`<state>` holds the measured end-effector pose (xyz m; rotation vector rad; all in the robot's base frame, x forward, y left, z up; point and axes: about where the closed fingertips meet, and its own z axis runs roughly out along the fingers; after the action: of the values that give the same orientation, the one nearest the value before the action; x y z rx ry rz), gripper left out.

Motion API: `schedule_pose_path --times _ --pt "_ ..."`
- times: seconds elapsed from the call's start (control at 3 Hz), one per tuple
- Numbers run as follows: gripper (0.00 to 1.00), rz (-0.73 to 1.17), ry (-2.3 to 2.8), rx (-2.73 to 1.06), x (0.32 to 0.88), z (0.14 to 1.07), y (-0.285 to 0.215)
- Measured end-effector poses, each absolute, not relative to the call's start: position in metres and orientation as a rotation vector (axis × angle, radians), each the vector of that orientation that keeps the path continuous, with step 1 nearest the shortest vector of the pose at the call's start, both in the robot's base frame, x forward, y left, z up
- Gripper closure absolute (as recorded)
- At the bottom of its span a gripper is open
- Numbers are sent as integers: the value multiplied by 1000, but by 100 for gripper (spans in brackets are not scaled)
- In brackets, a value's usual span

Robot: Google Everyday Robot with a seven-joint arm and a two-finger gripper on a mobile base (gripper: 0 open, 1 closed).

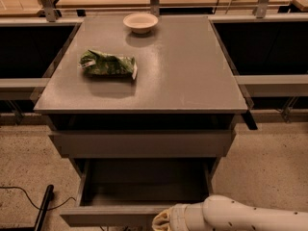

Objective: Close middle drawer

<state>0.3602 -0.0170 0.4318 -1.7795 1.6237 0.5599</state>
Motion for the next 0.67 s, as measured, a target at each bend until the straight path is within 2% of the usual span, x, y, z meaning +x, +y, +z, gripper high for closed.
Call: schedule_pose_path --times 0.33,0.67 --pt "100 528 1667 -1772 367 418 -3" --pt "100 518 1682 -1741 399 413 8"
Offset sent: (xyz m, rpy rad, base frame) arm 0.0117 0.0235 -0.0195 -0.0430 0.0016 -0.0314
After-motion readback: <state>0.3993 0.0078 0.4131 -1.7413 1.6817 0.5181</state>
